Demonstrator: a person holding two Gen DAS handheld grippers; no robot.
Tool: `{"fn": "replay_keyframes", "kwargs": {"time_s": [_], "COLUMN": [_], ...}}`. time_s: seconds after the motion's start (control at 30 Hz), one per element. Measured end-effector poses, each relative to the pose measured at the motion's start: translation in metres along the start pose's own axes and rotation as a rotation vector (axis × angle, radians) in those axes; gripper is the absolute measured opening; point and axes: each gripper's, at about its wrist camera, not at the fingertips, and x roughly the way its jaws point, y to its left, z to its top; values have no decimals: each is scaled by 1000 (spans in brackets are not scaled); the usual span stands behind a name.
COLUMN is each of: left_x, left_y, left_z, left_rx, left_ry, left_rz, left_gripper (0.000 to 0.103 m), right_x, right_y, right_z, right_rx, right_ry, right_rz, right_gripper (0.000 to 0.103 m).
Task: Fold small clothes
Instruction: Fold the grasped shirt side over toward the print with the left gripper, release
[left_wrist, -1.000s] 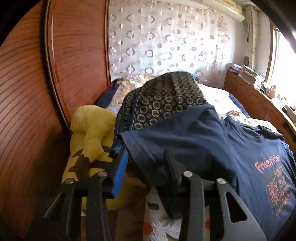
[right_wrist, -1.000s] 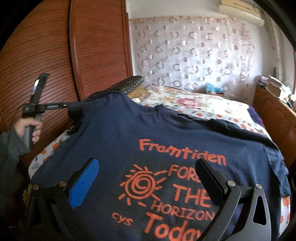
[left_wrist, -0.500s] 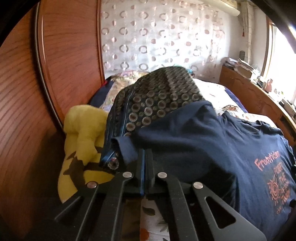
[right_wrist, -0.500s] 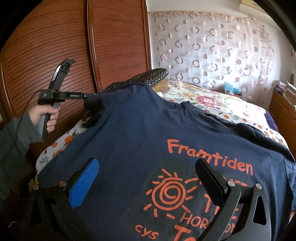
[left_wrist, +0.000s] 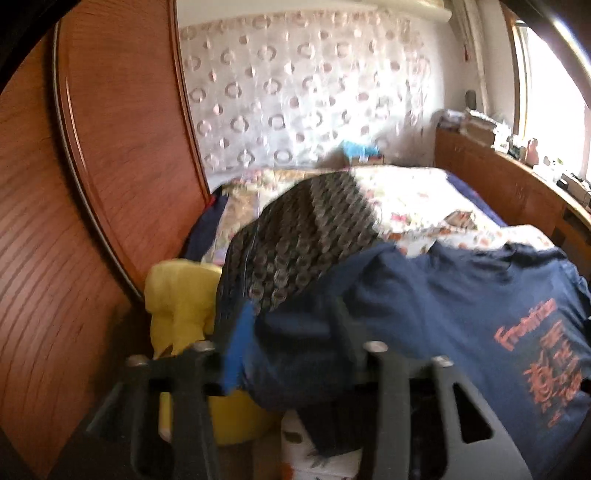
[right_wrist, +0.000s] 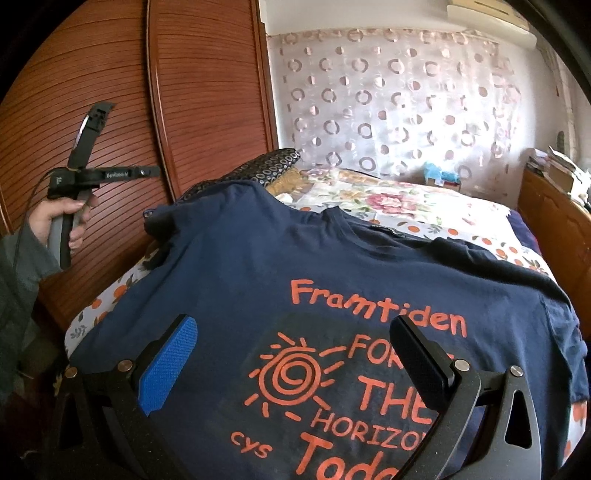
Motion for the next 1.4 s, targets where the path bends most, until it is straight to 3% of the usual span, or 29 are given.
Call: {"fn": "replay_keyframes", "kwargs": {"time_s": [0.13, 0.3, 0.33, 0.37, 0.5, 0.7, 0.93, 1.07, 1.33, 1.37, 1.4], "left_x": [30, 52, 55, 57, 58, 24, -30, -44, -43, -46, -49], "left_y": [17, 35, 40, 41, 34, 16, -38, -86, -159, -161, -164], "left_z": [-20, -34, -35, -36, -40, -29, 10, 30, 38, 36, 35], "left_rx": [-43, -130, -164, -181, -153, -113, -10, 67, 148, 151, 155], "left_ry": [92, 131, 136, 143, 144, 46, -82, -105, -59, -62, -66], "left_rz": [44, -10, -52, -57, -64, -16, -119, -197, -306, -319, -325], "left_gripper": [50, 47, 40, 36, 2, 2, 2, 2, 3, 4, 13], "right_x": [2, 5, 4, 4, 2, 1, -4, -9, -13, -14, -14], "right_y": [1, 0, -1, -2, -5, -7, -16, -26, -49, -50, -51], "right_z": [-2, -3, -4, -4, -5, -8, -7, -7, -14, -14, -14], "right_rx": [6, -2, 0, 2, 8, 13, 31, 53, 101, 103, 104], "right_ry": [6, 12, 11, 11, 9, 13, -2, -15, -24, -23, -22], "right_rz": [12, 12, 12, 12, 9, 7, -8, -23, -57, -61, -64], "right_gripper": [103, 103, 103, 103, 103, 103, 103, 103, 103, 103, 103]}}
